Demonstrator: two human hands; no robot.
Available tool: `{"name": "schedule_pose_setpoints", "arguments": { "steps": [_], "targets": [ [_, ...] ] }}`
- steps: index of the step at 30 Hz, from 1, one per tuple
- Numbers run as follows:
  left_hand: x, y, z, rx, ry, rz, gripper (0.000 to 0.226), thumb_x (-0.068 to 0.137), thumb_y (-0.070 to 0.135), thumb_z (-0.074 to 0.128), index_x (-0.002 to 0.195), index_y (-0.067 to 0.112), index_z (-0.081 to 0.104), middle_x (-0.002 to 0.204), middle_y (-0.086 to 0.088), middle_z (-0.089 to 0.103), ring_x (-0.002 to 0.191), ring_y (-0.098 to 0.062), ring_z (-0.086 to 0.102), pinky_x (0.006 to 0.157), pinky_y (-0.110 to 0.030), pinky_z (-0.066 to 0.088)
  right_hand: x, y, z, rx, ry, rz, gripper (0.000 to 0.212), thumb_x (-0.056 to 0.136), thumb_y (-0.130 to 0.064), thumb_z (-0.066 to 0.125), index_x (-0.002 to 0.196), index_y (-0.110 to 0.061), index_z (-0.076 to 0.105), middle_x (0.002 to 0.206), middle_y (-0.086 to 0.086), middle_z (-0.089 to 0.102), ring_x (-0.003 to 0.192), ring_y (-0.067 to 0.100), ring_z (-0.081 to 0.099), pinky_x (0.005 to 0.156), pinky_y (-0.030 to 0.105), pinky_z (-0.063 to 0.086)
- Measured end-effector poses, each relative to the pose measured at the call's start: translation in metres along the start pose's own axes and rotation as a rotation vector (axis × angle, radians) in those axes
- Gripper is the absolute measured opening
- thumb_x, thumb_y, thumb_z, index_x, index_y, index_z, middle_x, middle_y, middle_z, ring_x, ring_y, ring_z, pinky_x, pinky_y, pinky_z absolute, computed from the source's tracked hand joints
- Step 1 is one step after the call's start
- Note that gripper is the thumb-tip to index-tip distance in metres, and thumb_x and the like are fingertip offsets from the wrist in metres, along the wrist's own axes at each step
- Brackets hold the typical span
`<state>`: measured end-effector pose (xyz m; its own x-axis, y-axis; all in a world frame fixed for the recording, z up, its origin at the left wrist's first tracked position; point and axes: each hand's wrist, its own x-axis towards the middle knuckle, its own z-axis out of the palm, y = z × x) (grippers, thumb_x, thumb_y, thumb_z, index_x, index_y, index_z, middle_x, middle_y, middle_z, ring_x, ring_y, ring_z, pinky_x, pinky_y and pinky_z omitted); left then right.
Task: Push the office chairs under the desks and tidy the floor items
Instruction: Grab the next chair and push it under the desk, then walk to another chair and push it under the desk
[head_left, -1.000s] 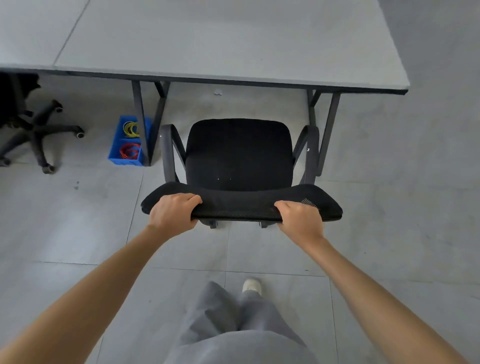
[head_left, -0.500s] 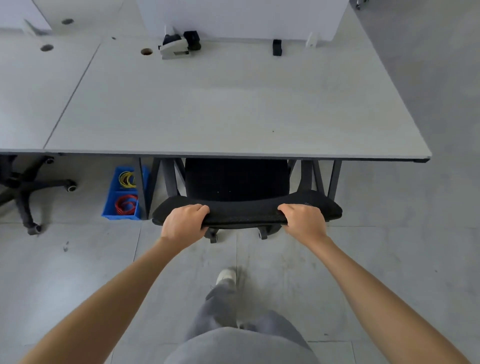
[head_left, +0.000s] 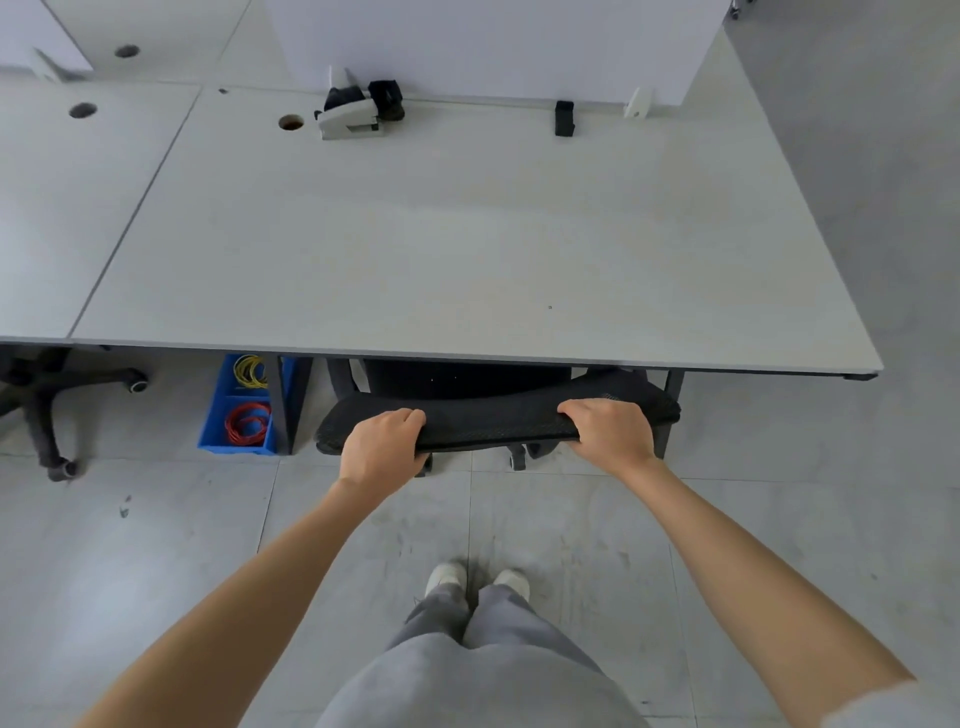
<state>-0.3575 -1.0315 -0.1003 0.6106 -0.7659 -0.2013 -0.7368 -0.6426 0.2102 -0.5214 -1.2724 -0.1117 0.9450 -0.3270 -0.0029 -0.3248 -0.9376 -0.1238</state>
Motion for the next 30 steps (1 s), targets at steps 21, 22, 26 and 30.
{"name": "schedule_pose_setpoints", "arguments": {
  "steps": [21, 22, 26, 30],
  "targets": [
    [-0.021, 0.097, -0.022, -0.771, 0.064, 0.224, 0.026, 0.090, 0.001, 0.050, 0.104, 0.017, 0.066, 0.096, 0.013, 0.068, 0.080, -0.007, 0.061, 0.062, -0.013, 0.047, -0.095, -0.022, -0.045, 1.021, 0.167, 0.520, 0.034, 0.094, -0.024, 0.048, 0.127, -0.016, 0.054, 0.130, -0.007, 0.055, 0.115, 0.010, 0.054, 0.102, 0.021, 0.039],
    [-0.021, 0.101, -0.017, -0.808, -0.010, 0.210, 0.027, 0.091, 0.002, 0.048, 0.103, 0.020, 0.064, 0.091, 0.015, 0.069, 0.082, -0.005, 0.062, 0.066, -0.014, 0.049, -0.117, -0.029, -0.044, 1.093, 0.224, 0.630, 0.031, 0.095, -0.021, 0.048, 0.124, -0.018, 0.055, 0.127, -0.008, 0.056, 0.113, 0.008, 0.055, 0.100, 0.016, 0.039],
    [-0.007, 0.123, 0.007, -0.855, -0.354, 0.260, 0.030, 0.094, 0.003, 0.043, 0.100, 0.025, 0.062, 0.097, 0.015, 0.068, 0.085, -0.003, 0.065, 0.081, -0.023, 0.051, -0.200, -0.060, -0.030, 1.279, 0.470, 1.087, 0.023, 0.096, -0.019, 0.046, 0.111, -0.024, 0.062, 0.119, -0.005, 0.063, 0.112, 0.000, 0.056, 0.100, 0.020, 0.041],
    [0.015, 0.181, 0.017, -0.816, -0.588, 0.471, 0.029, 0.095, 0.006, 0.044, 0.102, 0.030, 0.060, 0.092, 0.020, 0.070, 0.088, -0.005, 0.065, 0.083, -0.020, 0.049, -0.261, -0.075, -0.018, 1.302, 0.734, 1.447, 0.026, 0.097, -0.010, 0.044, 0.110, -0.019, 0.065, 0.112, -0.004, 0.068, 0.110, 0.009, 0.060, 0.102, 0.040, 0.044]
  ]
}}
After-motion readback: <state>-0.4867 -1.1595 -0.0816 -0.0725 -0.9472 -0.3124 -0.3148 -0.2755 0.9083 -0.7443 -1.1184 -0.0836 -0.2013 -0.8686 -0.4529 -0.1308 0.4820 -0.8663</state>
